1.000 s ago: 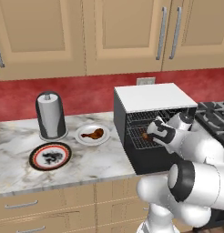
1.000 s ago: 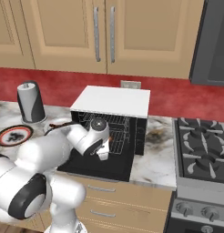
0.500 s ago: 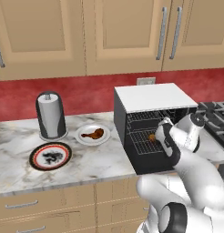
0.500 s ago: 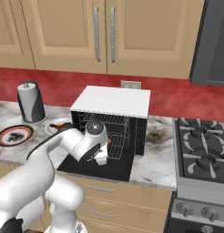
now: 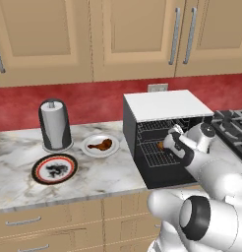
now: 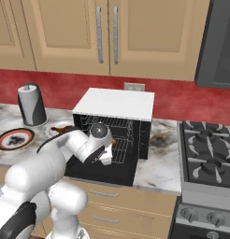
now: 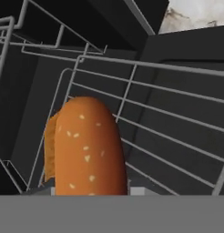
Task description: Open the toaster oven door. Place the hotdog bun on the bottom rack in the toaster oven and place the chicken drumstick on the top rack.
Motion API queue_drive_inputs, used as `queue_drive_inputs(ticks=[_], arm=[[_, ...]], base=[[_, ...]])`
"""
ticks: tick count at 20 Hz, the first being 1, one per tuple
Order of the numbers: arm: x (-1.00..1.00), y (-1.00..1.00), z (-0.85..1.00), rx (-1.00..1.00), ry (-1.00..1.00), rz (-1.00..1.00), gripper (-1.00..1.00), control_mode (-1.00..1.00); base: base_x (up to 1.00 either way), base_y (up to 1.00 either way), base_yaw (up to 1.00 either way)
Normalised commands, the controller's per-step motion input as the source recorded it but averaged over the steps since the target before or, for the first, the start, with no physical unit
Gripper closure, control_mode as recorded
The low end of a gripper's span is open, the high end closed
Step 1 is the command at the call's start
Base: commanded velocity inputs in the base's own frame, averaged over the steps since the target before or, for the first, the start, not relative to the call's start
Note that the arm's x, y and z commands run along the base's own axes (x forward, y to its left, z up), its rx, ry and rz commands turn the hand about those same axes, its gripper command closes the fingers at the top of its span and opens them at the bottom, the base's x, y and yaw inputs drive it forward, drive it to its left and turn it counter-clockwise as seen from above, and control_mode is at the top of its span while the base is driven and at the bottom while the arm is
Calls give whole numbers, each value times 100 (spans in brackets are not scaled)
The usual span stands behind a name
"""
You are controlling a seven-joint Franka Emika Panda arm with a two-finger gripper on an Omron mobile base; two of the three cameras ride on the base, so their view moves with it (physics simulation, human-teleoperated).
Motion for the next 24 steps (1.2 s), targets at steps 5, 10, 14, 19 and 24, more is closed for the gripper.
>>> queue_drive_inputs(ticks=[5,10,14,19,24], arm=[[20,-1,-18,0,-7,2,100,-100],[18,3,-30,0,-1,2,100,-100],[0,3,1,0,0,0,-100,-100],[0,0,20,0,2,0,-100,-100],[-1,0,48,0,10,0,-100,-100]], base=[[0,0,0],[0,0,0],[0,0,0],[0,0,0],[0,0,0]])
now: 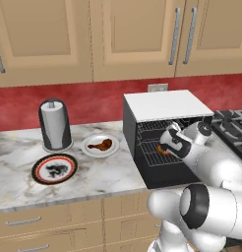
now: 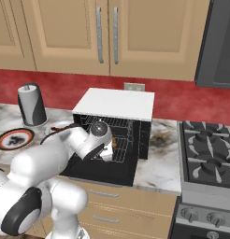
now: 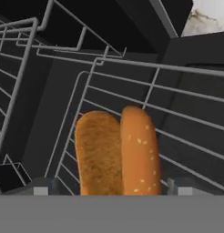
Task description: Open the toaster oven door. Place the hotdog bun on the bottom rack in the toaster oven and place the chicken drumstick on the top rack.
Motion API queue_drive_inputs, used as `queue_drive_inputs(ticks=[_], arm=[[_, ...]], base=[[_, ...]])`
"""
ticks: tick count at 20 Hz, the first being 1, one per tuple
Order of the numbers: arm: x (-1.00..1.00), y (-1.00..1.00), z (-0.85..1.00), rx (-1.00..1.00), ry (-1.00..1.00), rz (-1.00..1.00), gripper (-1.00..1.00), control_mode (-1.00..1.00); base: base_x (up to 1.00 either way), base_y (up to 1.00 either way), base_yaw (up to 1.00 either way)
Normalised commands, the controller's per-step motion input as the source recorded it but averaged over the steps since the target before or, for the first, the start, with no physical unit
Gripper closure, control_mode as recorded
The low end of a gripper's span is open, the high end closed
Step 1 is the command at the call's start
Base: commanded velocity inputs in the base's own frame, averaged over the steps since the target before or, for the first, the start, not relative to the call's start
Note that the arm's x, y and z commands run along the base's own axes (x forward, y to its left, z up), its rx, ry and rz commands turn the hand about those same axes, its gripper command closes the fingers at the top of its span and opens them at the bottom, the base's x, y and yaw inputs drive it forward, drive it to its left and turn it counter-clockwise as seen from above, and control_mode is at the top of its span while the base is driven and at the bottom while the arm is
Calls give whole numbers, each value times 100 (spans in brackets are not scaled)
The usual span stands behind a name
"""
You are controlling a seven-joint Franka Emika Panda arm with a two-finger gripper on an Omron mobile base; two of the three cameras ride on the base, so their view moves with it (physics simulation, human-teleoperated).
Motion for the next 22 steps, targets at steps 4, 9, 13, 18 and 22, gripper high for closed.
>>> queue_drive_inputs(ticks=[4,9,13,18,22], arm=[[-25,0,54,4,18,-1,-100,-100],[-72,-5,10,17,21,-17,-100,-100],[-61,-19,17,22,23,-33,-100,-100],[-7,-22,13,19,23,-32,-100,-100],[28,-9,-15,7,29,-41,-100,-100]], base=[[0,0,0],[0,0,0],[0,0,0],[0,0,0],[0,0,0]])
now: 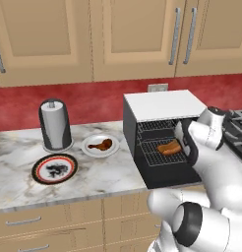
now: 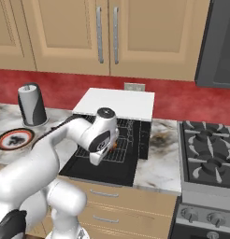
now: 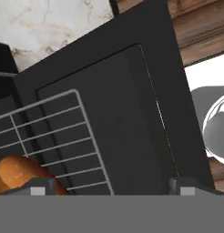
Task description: Open the toaster oven door. Place the hotdog bun on the bottom rack in the toaster oven and place the chicken drumstick on the top rack.
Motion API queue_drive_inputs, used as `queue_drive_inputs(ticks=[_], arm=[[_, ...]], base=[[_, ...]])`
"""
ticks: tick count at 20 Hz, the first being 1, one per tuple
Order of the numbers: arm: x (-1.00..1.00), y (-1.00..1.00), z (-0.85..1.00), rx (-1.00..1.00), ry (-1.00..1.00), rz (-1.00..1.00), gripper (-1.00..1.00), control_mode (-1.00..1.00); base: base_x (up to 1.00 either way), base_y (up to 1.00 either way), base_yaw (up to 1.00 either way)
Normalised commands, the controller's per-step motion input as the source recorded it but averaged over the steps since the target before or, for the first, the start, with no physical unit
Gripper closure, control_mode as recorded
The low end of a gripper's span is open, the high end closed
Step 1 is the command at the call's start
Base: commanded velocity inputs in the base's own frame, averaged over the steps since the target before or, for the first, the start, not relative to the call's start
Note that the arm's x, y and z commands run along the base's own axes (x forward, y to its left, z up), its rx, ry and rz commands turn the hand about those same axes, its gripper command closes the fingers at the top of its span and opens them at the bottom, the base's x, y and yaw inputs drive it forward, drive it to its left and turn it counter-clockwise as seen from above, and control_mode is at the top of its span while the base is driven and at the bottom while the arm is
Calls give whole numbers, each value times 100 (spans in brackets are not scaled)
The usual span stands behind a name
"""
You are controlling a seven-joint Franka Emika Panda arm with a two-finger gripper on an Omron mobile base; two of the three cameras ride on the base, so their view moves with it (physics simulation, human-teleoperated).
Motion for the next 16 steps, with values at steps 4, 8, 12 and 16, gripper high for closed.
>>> queue_drive_inputs(ticks=[4,8,12,16], arm=[[26,0,-48,3,22,-31,-100,-100],[0,-2,-53,8,7,-22,-100,-100],[3,0,-46,5,2,-23,-100,-100],[21,2,-43,1,3,-25,-100,-100]], base=[[0,0,0],[0,0,0],[0,0,0],[0,0,0]])
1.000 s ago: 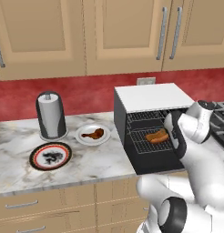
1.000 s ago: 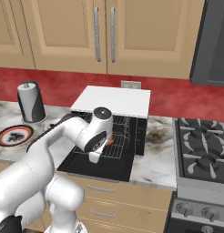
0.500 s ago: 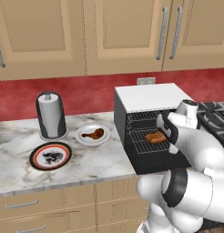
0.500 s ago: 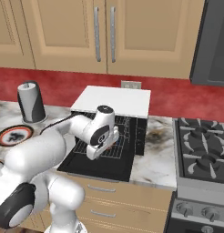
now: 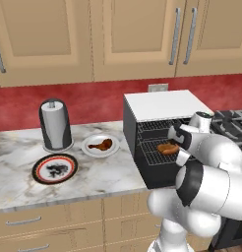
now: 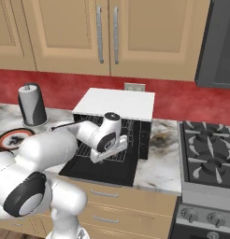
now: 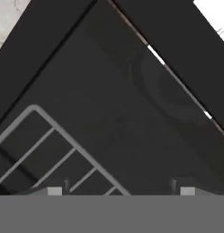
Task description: Open the toaster oven door. Place the hotdog bun on the bottom rack in the toaster oven and place the chicken drumstick on the top rack.
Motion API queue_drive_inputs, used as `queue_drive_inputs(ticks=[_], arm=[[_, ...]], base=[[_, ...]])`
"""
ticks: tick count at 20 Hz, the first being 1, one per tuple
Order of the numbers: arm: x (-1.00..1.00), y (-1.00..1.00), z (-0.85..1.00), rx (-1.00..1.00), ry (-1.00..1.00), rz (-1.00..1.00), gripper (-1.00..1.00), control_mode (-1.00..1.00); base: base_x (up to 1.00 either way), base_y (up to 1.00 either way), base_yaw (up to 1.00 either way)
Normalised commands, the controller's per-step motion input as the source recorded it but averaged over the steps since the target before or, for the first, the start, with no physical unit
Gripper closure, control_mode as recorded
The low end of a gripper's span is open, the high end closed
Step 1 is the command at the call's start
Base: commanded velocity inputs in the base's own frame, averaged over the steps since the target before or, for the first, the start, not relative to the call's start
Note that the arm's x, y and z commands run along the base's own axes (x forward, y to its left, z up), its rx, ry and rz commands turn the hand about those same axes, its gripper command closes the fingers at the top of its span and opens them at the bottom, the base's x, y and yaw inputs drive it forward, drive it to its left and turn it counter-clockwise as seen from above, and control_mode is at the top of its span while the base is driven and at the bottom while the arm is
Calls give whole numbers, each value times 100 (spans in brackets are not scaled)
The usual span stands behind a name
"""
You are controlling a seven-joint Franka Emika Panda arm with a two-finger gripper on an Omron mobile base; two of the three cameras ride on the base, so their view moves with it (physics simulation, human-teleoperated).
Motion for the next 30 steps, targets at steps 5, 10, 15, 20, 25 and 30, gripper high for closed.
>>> queue_drive_inputs(ticks=[5,10,15,20,25,30], arm=[[22,2,-43,0,1,-19,-100,-100],[12,6,-53,0,-1,-20,-100,-100],[26,8,-12,0,-19,-16,-100,-100],[-71,0,24,3,-11,-13,-100,-100],[-14,19,-32,0,1,-13,-100,-100],[16,20,-24,0,-2,-13,-100,-100]], base=[[0,0,0],[0,0,0],[0,0,0],[0,0,0],[0,0,0],[0,0,0]])
